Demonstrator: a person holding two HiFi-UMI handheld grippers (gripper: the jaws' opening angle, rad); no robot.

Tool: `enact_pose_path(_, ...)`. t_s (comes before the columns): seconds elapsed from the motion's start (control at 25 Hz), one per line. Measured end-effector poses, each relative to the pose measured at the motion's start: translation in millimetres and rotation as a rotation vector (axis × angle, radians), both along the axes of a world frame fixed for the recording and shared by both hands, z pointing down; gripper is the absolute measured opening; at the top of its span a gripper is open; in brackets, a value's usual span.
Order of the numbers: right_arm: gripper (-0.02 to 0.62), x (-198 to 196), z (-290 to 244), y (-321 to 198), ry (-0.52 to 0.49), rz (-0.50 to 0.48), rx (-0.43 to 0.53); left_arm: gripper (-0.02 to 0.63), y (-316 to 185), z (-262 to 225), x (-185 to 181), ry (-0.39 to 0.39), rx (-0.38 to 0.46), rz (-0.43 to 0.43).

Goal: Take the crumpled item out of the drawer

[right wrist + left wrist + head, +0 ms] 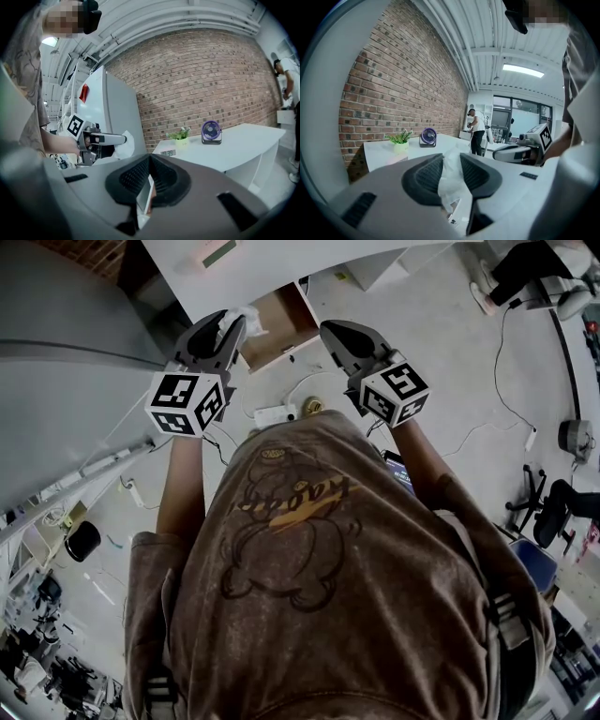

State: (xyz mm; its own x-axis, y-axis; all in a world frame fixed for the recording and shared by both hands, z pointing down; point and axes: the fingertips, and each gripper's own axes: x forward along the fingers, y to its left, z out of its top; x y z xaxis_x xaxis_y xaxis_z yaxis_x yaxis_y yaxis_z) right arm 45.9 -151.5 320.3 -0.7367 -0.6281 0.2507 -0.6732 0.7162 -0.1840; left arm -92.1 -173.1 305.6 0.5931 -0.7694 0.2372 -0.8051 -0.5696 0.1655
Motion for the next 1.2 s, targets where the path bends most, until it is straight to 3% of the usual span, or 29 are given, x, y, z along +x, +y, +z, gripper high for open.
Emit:
enact_pose_path(0.48, -0.003, -7.9, -0.6, 0.9, -0.003, -0.025, 0.001, 0.114, -2.4, -5.6, 0.4, 0.041, -0.012, -0.013)
enact_pose_path(1.2, -0.003, 13.4, 2.4, -0.1, 0.027, -0.012, -0.017, 0.115, -4.5, 0.5, 0.5, 0.072, -0.057, -0.04)
